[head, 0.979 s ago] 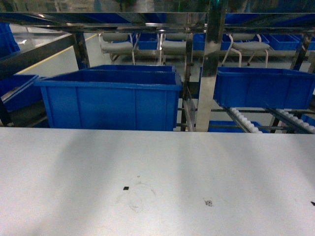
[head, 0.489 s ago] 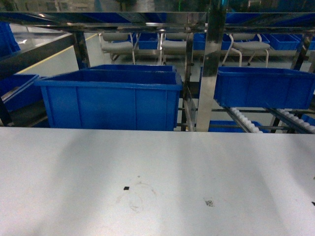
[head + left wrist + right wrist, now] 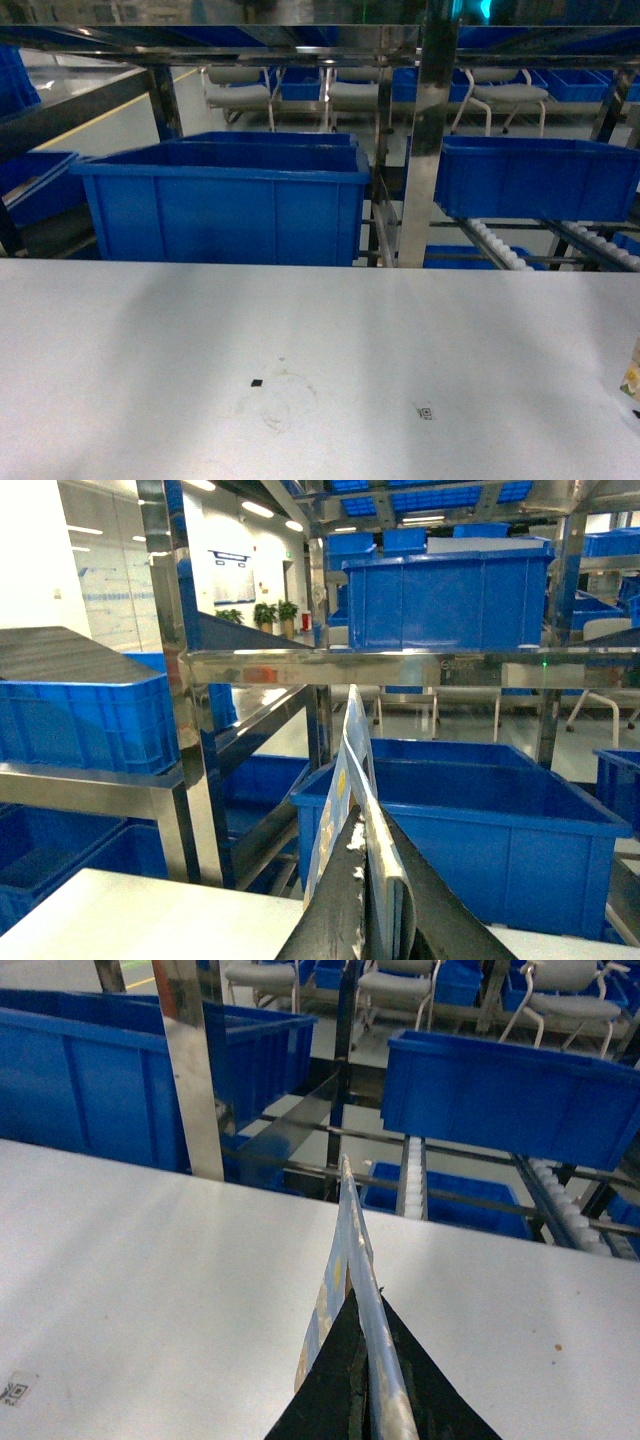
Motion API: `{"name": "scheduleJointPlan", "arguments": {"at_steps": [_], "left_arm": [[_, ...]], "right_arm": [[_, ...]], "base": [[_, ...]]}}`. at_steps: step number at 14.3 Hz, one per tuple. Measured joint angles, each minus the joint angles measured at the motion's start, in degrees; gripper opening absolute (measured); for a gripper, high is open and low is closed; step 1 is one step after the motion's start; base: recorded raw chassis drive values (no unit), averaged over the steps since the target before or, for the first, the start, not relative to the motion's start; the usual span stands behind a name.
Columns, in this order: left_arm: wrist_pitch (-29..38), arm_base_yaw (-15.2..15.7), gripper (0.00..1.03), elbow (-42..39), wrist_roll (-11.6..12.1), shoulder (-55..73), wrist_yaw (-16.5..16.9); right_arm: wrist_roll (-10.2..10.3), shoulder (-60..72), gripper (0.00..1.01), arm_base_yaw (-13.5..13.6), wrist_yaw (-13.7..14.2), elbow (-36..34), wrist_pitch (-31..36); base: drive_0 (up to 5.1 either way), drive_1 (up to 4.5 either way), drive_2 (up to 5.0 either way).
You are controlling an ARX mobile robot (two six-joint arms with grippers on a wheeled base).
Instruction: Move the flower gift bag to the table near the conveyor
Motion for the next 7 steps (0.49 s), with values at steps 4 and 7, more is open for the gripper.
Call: {"name": "scheduleJointPlan", "arguments": {"at_steps": [4, 7], "left_arm": [[0.0, 0.0, 0.02, 0.0, 0.0, 0.0, 0.0], [0.0, 0.0, 0.02, 0.0, 0.0, 0.0, 0.0]], "right_arm": [[-0.2, 6.7, 0.02, -2.1, -2.2, 4.6, -0.5], [-0.2, 7.1, 0.02, -2.8, -3.2, 7.8, 0.1]], "base": [[0.0, 0.00, 0.0], [0.0, 0.00, 0.0]]}}
